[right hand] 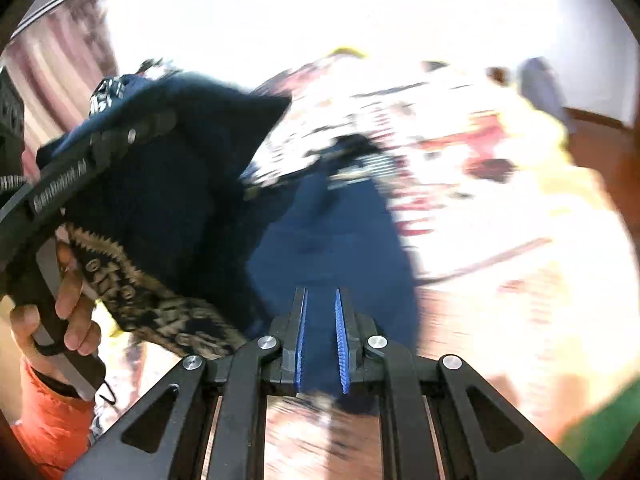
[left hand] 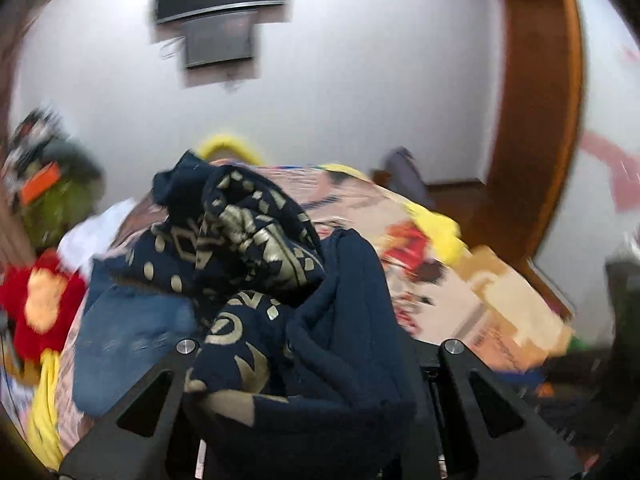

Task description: Fold large clothes

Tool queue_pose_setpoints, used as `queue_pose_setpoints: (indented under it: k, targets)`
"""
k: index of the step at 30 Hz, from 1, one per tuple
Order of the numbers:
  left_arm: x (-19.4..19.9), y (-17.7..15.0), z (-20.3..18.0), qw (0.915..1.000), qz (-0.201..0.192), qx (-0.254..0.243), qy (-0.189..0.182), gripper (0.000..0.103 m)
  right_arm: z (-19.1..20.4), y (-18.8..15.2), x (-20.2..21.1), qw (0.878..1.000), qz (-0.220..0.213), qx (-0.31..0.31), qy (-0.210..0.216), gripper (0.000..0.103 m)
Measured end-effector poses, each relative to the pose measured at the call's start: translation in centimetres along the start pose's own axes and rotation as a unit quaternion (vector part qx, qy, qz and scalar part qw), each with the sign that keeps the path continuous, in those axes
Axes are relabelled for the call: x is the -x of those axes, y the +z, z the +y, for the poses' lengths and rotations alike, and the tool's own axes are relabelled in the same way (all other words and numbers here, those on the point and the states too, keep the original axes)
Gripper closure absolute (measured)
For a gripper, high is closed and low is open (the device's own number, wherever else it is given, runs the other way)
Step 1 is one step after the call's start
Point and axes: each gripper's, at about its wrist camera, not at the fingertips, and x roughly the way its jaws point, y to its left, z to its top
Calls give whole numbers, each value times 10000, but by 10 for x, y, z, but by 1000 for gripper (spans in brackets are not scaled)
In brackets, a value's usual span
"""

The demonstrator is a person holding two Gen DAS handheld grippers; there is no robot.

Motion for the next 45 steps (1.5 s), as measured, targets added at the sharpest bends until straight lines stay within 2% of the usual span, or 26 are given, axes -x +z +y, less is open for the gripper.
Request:
queue_pose_setpoints:
  k: [3,5,6,9,10,12,13,14,16,18,23,26,29,32,34,36,38,39,42,45]
  targets:
    - [-21,-14,-55,9964,431,-646,-352,88,-34,-14,29,9987,-155,-349,-326,95]
    - [-42,-33,-87,9884,921,-1088,-514,87,-52,-24,45,9971,-221,-493,-541,95]
    - [-57,-48,-101,9817,1292,-1270,-591,87,-55,-29,49,9963,-233,-538,-633,95]
    - [-83,-76,-108,9697,1967,-1270,-701,85,-70,-44,62,9950,-182,-670,-723,95]
    - [-85,-83,-106,9679,2071,-1215,-745,84,-72,-48,65,9950,-155,-684,-717,95]
    - [-75,-87,-100,9699,1974,-1165,-817,80,-73,-54,70,9950,-119,-644,-750,95]
    - [-67,-86,-97,9702,1952,-1122,-890,69,-73,-58,73,9951,-116,-602,-770,95]
    - [-60,-86,-95,9696,1953,-1071,-1018,62,-74,-62,75,9954,-104,-533,-794,95]
    - [-41,-87,-93,9659,1986,-985,-1339,30,-70,-62,75,9956,-55,-317,-875,95]
    - [-22,-90,-95,9650,1904,-1039,-1475,24,-64,-61,75,9955,-83,-108,-936,95]
    - [23,-90,-74,9732,1532,-1180,-1241,21,-42,-43,76,9945,-438,322,-894,95]
    - [42,-80,-45,9817,1291,-969,-1007,16,-21,-30,74,9938,-583,567,-755,95]
    - [43,-68,-12,9883,1134,-755,-683,10,5,-16,70,9928,-713,827,-490,95]
    - [27,-65,15,9903,1211,-592,-332,9,25,-8,52,9932,-590,998,-131,95]
    - [6,-73,31,9873,1520,-438,-160,9,34,-9,33,9930,-335,1133,-72,95]
    - [-12,-86,40,9826,1814,-378,-84,8,36,-18,1,9907,109,1333,-261,95]
    - [-27,-107,46,9776,2076,-277,-216,8,29,-34,-34,9826,593,1515,-899,95]
    - [-34,-118,49,9755,2169,-173,-335,7,23,-43,-47,9790,740,1577,-1055,95]
    - [-40,-132,56,9755,2149,90,-455,6,16,-63,-48,9781,261,1798,-1012,95]
    - [-43,-135,60,9729,2215,390,-530,5,22,-70,-46,9700,132,2039,-1316,95]
